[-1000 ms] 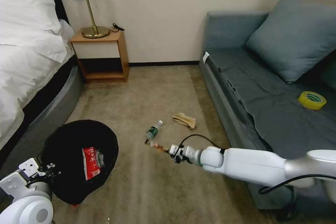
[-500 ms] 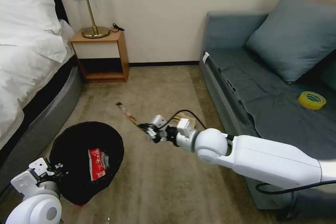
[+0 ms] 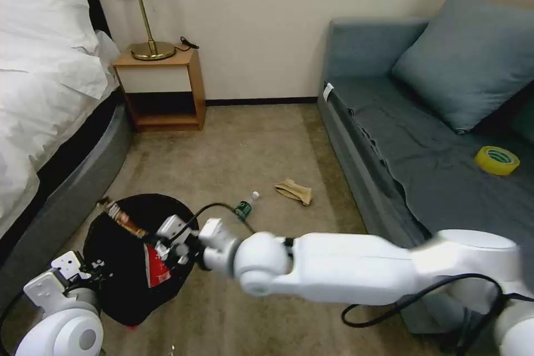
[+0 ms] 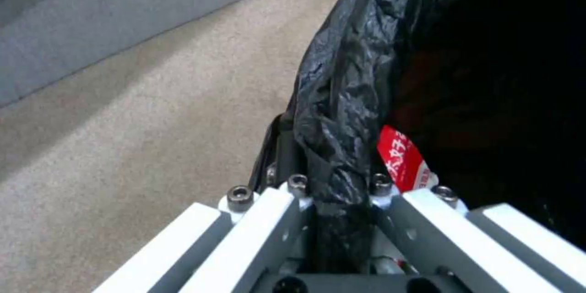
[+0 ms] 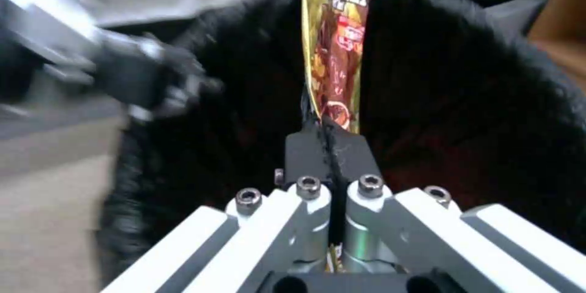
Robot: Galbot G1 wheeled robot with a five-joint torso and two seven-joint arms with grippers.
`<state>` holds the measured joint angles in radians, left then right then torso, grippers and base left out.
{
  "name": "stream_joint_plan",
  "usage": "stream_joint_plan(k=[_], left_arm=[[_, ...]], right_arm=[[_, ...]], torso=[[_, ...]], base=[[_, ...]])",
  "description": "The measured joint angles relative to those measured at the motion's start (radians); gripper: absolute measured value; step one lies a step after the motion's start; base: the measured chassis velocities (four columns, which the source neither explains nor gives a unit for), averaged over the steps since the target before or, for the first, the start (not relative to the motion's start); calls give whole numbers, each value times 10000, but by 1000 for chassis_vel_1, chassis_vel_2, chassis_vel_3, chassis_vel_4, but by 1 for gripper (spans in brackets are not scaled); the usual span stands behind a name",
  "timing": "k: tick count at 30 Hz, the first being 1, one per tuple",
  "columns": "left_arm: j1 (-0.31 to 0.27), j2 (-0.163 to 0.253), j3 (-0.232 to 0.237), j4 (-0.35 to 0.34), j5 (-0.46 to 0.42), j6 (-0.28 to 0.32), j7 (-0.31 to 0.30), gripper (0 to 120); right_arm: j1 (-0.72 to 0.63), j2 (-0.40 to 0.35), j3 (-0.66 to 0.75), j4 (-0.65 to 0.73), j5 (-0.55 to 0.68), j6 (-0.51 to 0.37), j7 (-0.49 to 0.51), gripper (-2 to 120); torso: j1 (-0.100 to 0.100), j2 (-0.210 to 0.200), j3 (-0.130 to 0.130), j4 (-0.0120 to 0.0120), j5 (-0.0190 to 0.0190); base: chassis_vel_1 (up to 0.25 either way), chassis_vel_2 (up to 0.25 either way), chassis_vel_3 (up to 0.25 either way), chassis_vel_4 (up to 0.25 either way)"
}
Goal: Pick up the trash bin, then pick up the garbage on the floor and place it into the trash bin.
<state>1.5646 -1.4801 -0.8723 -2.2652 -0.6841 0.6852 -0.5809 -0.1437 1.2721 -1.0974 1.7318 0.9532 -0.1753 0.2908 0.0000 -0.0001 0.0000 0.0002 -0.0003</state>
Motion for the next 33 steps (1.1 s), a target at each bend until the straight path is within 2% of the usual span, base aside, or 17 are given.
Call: stream_joint_plan(k=[5, 8, 9, 11, 12, 14, 15, 17, 19, 20, 22, 24, 26, 27, 29, 30, 33], left_arm=[[4, -54, 64, -2, 73, -21, 0, 1], [-2, -62, 74, -22, 94, -21, 0, 1], [-2, -62, 74, -22, 94, -21, 0, 1], [-16, -61, 70, -27, 95, -22, 0, 1], [-16, -61, 70, -27, 95, -22, 0, 1], [-23, -63, 67, -27, 95, -22, 1, 1], [-23, -63, 67, -27, 95, -22, 1, 1], [-23, -66, 65, -27, 97, -22, 1, 1], [-57, -60, 64, -28, 96, -22, 1, 1], [-57, -60, 64, -28, 96, -22, 1, 1], [-80, -30, 57, -34, 87, -32, 3, 1], [-83, 14, 45, -39, 57, -43, 32, 1], [-77, 27, 35, -39, 53, -51, 34, 1], [-66, 66, 12, -37, 45, -68, 59, 1], [-64, 103, -6, -6, 40, -104, 103, 1], [-64, 103, -6, -6, 40, -104, 103, 1], [-74, 114, 10, -5, 25, -108, 154, 1]], right_arm=[[-68, 13, -40, -81, -168, -60, 363, 12], [-119, -152, -6, 81, -223, -67, 446, 25], [-119, -152, -6, 81, -223, -67, 446, 25], [-138, -320, 50, 236, -254, -71, 449, 36], [-138, -320, 50, 236, -254, -71, 449, 36], [-170, -561, 265, 519, -273, -68, 586, 47], [-170, -561, 265, 519, -273, -68, 586, 47], [-181, -1061, 860, 887, -278, -60, 652, 55], [-265, -2015, 2104, 1316, -483, -55, 629, 65], [-265, -2015, 2104, 1316, -483, -55, 629, 65], [-594, -2826, 3336, 1693, -879, -2, 569, 75], [-1185, -3542, 4509, 2193, -1319, 177, 574, 83], [-1461, -3752, 4895, 2381, -1456, 225, 579, 85], [-2371, -4252, 6004, 2881, -1868, 279, 639, 93], [-3583, -4797, 7470, 3429, -2492, 331, 822, 99], [-3583, -4797, 7470, 3429, -2492, 331, 822, 99], [-5906, -5065, 9942, 4397, -3397, 362, 1256, 100]], torso=[[0, 0, 0, -1, 2], [0, 0, 0, -2, 3], [0, 0, 0, -2, 3], [0, 1, 0, -3, 3], [0, 1, 0, -3, 3], [0, 1, 0, 1, 4], [0, 1, 0, 1, 4], [0, 1, 0, 2, 5], [0, 1, 0, 1, 5], [0, 1, 0, 1, 5], [0, 1, 0, -9, 7], [0, 1, 0, -3, 8], [0, 1, 0, -3, 6], [0, 1, -1, -2, 9], [0, 1, 0, -4, 9], [0, 1, 0, -4, 9], [0, 1, -1, -3, 8]], base=[[0, 0, 0, 0], [0, 0, 0, 0], [0, 0, 0, 0], [0, 0, 0, 0], [0, 0, 0, 0], [0, 0, 0, 0], [0, 0, 0, 0], [0, 0, 0, 0], [0, 0, 0, 0], [0, 0, 0, 0], [0, 0, 0, 0], [0, 0, 0, 0], [0, 0, 0, 0], [0, 0, 0, 0], [0, 0, 0, 0], [0, 0, 0, 0], [0, 0, 0, 0]])
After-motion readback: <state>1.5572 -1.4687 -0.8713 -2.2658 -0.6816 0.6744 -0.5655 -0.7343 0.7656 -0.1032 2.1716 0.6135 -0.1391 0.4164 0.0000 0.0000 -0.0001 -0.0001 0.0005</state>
